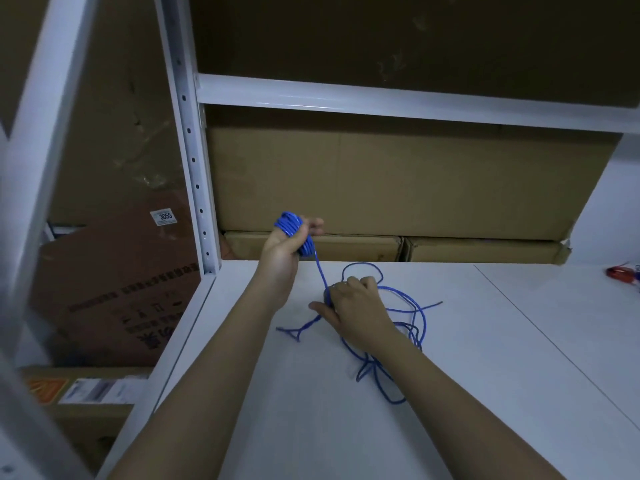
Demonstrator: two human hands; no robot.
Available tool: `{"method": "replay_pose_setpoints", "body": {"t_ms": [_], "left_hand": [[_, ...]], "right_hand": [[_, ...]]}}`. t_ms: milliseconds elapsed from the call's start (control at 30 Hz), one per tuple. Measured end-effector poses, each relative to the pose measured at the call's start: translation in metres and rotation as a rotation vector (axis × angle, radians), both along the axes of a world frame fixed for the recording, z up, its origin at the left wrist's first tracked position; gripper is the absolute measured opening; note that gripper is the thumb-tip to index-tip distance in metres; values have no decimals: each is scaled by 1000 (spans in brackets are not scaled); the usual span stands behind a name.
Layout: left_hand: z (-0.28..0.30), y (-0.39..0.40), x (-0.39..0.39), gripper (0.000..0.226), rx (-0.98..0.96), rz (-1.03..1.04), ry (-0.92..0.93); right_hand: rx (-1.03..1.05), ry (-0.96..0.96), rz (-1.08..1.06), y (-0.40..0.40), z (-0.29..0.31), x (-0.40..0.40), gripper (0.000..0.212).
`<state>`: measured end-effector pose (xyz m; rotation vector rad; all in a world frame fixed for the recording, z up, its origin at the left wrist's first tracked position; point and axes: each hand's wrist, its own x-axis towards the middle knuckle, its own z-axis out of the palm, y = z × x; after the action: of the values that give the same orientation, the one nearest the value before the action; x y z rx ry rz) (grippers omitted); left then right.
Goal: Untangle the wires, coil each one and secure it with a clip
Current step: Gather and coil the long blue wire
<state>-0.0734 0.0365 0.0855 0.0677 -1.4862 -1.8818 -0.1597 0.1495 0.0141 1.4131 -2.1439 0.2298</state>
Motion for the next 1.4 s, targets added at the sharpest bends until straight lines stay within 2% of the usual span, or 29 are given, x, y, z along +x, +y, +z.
{"method": "replay_pose_setpoints", "body": {"t_ms": [100, 200, 333, 400, 467, 567, 633, 700, 767, 800, 900, 967, 1067, 1133, 1233, 1333, 1400], "left_hand": [[-10, -4, -3, 21, -192, 37, -57], [-18, -4, -7, 33, -314, -8, -117], [-30, -7, -7, 21, -648, -9, -353], [-32, -8, -4, 18, -714, -30, -490], [-33, -8, -3, 16, -701, -42, -529], [-32, -3, -4, 8, -569, 24, -414], [-28, 0, -6, 12, -402, 101, -374], [-22, -1, -7, 23, -156, 130, -344], [-14, -2, -5, 26, 69, 75, -315], [-11, -3, -2, 26, 118, 26, -324], [-9, -4, 5, 29, 29, -71, -374], [-10, -6, 8, 34, -62, -97, -368], [-10, -6, 14, 29, -113, -106, -382], [-7, -3, 19, 31, -88, -99, -410], [-6, -7, 25, 35, -86, -120, -437], [-8, -11, 33, 36, -47, -289, -436], [-6, -9, 38, 35, 11, -388, -403]], "right_hand": [[-18, -38, 72, 4, 2, 6, 51], [-21, 47, 113, 10, 8, 9, 44], [-26, -15, 185, 20, 18, 2, 40], [16, -109, 193, 26, 28, 3, 38], [96, -157, 198, 28, 33, 6, 37], [165, -170, 173, 27, 29, 5, 39], [195, -152, 124, 26, 24, 2, 40], [246, -107, 63, 25, 24, 1, 41], [303, -91, 22, 23, 27, 2, 41], [321, -109, 7, 22, 29, 4, 41], [315, -189, -38, 19, 36, 0, 40], [222, -277, -52, 17, 36, -9, 37], [-93, -505, 32, 16, 37, -21, 26], [-315, -706, 190, 18, 43, -25, 20], [-513, -940, 306, 24, 56, -24, 20], [-586, -842, 168, 27, 60, -32, 25], [-470, -729, 10, 28, 62, -38, 29]]}}
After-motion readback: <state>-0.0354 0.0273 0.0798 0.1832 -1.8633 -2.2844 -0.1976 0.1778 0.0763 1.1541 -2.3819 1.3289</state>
